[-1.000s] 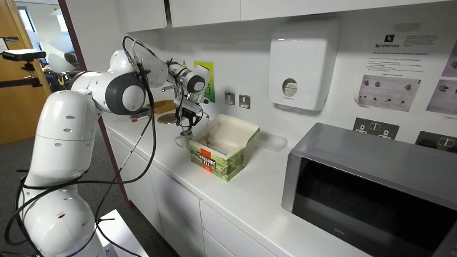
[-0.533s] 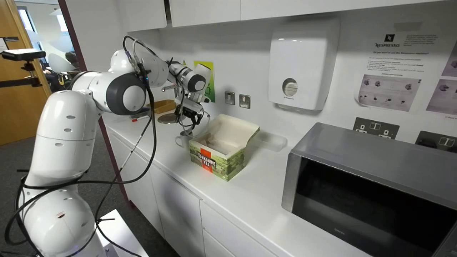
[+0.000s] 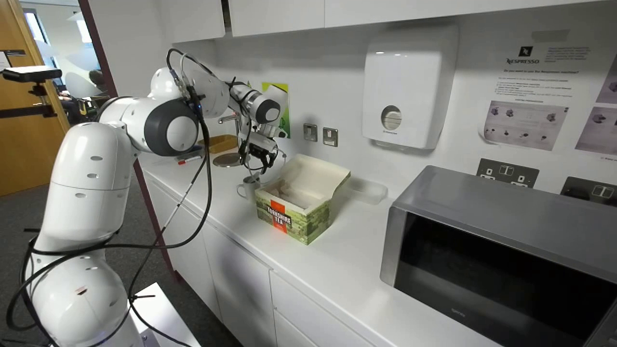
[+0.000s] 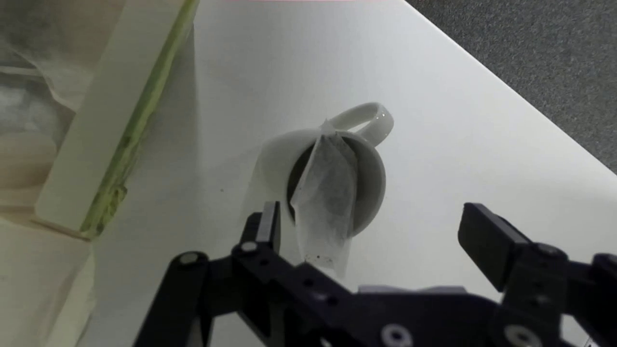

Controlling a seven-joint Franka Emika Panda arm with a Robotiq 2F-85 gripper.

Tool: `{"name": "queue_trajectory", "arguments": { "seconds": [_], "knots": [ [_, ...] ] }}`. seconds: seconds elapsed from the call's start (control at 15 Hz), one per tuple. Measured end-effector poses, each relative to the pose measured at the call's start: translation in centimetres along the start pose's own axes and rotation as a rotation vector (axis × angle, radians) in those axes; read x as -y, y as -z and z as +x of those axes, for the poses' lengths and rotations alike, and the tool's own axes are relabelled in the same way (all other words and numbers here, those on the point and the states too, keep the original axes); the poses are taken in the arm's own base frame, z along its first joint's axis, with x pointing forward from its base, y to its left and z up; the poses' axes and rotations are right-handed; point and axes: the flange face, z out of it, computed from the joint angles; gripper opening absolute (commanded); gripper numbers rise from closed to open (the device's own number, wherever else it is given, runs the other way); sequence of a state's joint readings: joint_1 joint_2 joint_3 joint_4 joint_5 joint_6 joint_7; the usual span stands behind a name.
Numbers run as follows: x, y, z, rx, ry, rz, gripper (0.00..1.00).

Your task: Pick up the tea bag from the white mug and put it in the green box

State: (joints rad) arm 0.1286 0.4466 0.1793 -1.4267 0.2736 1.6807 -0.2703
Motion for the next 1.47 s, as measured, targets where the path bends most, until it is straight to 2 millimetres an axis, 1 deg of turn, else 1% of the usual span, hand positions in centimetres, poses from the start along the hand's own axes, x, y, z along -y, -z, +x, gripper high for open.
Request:
{"name": "queue_trajectory", "arguments": {
  "seconds": [0.47, 0.53, 0.6, 0.73, 1.27, 1.33, 1.47],
  "knots": [
    [-1.0, -1.5, 1.0, 0.014, -0.007, 0.012, 1.0],
    [-1.1, -1.6, 1.2, 0.014, -0.007, 0.013, 0.96],
    [-1.2, -1.7, 1.3, 0.013, -0.008, 0.014, 0.73],
    [-1.4, -1.8, 1.6, 0.012, -0.007, 0.015, 0.7],
    [-1.3, -1.3, 2.1, 0.0, -0.001, 0.016, 0.07],
    [-1.4, -1.3, 2.2, 0.0, -0.001, 0.017, 0.01],
    [-1.4, -1.3, 2.2, 0.002, -0.002, 0.018, 0.0]
  ]
}}
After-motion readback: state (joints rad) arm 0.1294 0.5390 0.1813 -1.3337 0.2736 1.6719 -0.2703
